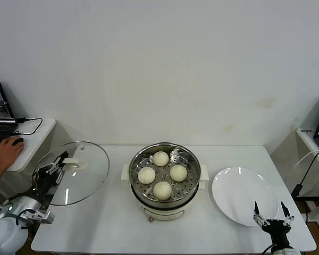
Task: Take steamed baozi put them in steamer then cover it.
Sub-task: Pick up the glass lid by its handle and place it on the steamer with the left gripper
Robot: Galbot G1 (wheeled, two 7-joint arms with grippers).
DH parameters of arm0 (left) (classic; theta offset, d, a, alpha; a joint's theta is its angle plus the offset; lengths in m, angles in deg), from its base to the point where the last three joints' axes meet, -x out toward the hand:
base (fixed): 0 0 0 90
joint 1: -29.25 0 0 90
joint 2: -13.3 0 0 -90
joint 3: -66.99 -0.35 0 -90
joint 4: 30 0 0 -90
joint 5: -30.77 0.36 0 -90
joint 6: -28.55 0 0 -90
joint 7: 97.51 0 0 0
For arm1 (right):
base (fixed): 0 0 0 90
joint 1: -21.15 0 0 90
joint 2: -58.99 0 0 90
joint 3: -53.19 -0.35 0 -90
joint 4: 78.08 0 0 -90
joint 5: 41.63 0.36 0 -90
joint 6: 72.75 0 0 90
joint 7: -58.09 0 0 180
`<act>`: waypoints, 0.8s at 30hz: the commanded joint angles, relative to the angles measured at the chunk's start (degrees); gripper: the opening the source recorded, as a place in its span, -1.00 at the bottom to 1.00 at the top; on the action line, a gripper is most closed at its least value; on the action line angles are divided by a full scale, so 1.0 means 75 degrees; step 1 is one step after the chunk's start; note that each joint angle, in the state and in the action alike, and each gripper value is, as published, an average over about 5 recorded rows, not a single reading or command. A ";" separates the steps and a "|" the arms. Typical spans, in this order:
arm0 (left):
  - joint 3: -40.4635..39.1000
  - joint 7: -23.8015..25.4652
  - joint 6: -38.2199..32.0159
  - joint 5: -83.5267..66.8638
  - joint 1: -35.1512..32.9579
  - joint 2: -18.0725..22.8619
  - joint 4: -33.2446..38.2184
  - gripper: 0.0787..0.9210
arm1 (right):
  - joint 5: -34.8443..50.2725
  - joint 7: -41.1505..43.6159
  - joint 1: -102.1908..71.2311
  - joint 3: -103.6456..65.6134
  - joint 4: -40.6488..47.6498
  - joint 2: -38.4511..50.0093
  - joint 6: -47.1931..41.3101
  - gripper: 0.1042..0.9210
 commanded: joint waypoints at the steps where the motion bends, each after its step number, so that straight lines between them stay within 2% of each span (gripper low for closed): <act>1: -0.1598 0.0651 0.1412 -0.0166 0.0704 -0.0334 0.1393 -0.83 | -0.0078 -0.0002 0.0000 0.0014 0.0007 -0.0066 0.0016 0.76; 8: -0.3225 0.0866 0.2120 0.0335 0.1800 0.0108 0.1561 -0.83 | -0.0272 -0.0003 0.0022 0.0093 0.0143 -0.0243 0.0089 0.76; 14: -0.4335 0.1216 0.2565 0.0841 0.2604 0.0684 0.1254 -0.83 | -0.0514 -0.0041 0.0032 0.0210 0.0204 -0.0369 0.0139 0.76; 24: -0.5387 0.1764 0.2928 0.1641 0.3544 0.1719 0.0693 -0.83 | -0.0789 -0.0088 0.0017 0.0257 0.0304 -0.0474 0.0260 0.76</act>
